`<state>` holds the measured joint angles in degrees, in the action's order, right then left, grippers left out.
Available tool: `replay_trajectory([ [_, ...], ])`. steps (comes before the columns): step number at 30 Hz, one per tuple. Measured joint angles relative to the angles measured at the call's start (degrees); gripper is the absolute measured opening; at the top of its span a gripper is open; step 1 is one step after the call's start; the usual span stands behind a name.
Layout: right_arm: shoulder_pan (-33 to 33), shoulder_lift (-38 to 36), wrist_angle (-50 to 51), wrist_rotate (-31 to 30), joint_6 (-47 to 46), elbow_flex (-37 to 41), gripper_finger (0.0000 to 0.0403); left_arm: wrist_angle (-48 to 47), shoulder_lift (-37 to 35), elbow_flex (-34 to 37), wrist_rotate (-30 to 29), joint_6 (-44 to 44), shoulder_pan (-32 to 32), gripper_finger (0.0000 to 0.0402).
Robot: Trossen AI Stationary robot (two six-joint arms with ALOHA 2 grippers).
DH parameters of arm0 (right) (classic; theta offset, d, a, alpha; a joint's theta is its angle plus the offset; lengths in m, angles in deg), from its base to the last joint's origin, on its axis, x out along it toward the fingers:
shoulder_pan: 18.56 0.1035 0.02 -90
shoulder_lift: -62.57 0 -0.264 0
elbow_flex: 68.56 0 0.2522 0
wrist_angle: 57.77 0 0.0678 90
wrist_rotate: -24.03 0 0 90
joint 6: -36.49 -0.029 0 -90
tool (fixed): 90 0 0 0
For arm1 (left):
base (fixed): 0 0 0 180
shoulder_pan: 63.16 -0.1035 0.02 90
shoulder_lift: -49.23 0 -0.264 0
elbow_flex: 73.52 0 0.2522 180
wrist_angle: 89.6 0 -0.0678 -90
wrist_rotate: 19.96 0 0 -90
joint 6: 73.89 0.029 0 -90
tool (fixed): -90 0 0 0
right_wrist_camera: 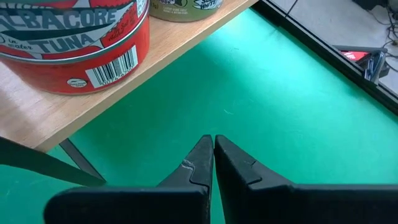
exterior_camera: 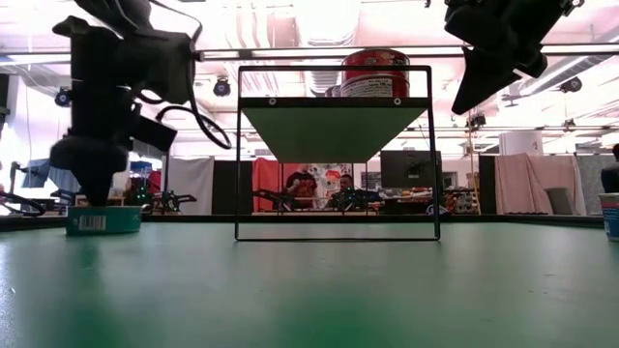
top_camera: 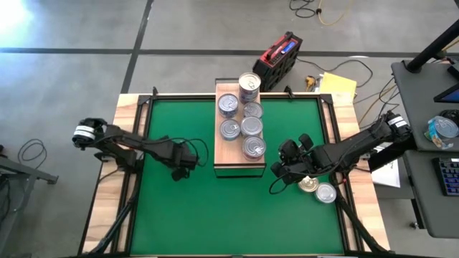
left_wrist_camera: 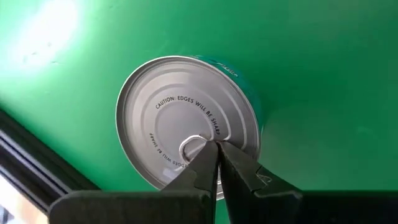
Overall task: Stack canned seafood by type on shelf
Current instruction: Stack the light blue tuna can on top of the light blue can on the shelf
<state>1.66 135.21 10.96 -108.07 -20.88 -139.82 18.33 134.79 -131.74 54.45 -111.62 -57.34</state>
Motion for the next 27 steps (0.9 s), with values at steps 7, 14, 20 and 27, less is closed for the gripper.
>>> replay_trajectory([
  [7, 0.0, 0.0, 0.0, 0.0, 0.6, 0.0, 0.0009, 0.1, -0.3, -2.2, 5.2, 0.9, 6.2, 0.0000],
  [14, 0.0, 0.0, 0.0, 0.1, 1.9, 0.0, 0.0009, 1.5, -0.2, -4.7, 8.9, 2.7, 12.0, 0.0000],
  [20, 0.0, -0.5, 0.7, 0.7, 2.1, -0.3, 0.0009, 8.6, -0.2, -4.6, 12.7, 3.0, 16.3, 0.0000],
  [27, 0.0, -1.4, 0.7, 1.7, 4.8, -2.7, 0.0009, 7.9, -0.2, -7.4, 9.2, 3.8, 20.8, 0.0000],
])
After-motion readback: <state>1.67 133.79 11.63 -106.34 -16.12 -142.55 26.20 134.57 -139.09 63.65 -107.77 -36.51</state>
